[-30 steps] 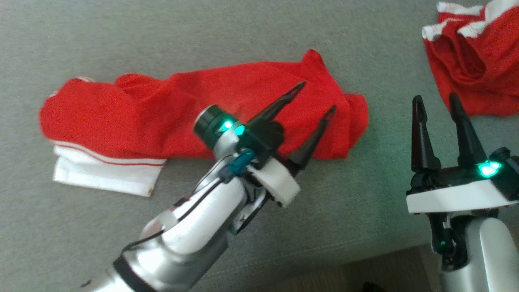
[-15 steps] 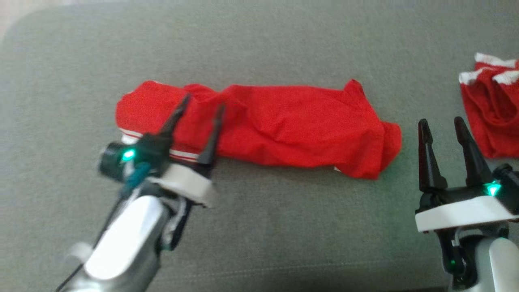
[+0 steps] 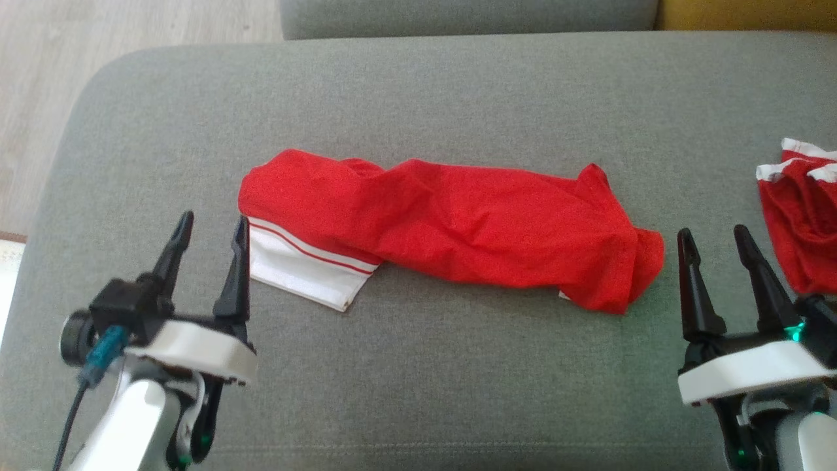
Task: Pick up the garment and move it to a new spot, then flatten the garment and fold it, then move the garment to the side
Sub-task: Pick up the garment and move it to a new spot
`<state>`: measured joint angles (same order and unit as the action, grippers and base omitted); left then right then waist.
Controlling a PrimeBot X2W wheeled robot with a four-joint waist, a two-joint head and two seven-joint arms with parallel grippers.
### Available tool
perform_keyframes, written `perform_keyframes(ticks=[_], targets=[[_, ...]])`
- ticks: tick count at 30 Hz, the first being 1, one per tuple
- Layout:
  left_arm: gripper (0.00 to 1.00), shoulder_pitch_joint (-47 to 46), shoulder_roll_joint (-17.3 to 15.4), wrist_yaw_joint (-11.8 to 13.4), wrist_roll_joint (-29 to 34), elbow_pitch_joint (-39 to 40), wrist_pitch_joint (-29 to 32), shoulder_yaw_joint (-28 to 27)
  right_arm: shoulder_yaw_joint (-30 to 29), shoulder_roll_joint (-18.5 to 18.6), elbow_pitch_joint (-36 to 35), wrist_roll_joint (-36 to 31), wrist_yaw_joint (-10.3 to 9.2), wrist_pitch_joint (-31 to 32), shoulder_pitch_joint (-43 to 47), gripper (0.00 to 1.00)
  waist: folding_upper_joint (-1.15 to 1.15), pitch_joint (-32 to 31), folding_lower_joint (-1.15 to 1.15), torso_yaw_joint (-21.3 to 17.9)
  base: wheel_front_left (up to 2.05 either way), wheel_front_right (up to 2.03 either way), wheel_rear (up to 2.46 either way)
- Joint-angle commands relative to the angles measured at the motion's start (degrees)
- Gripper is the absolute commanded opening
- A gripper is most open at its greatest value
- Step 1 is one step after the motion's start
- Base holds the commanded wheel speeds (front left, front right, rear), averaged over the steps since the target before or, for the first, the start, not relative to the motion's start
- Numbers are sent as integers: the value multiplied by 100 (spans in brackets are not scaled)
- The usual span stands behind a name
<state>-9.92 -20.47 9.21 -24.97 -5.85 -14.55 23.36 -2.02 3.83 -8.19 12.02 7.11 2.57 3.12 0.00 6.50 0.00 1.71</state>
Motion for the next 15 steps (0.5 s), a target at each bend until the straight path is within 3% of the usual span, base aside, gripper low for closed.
perform_keyframes(ticks=[1,15], targets=[[100,-129,-144,-27,50,211,-44,-283,91,101,-227,-19,37,24,-34,100,0,-57,0,-4,0,0,0],[100,633,-68,26,-9,274,-37,-308,111,55,-329,-70,37,202,357,100,0,-622,0,-57,0,0,0]])
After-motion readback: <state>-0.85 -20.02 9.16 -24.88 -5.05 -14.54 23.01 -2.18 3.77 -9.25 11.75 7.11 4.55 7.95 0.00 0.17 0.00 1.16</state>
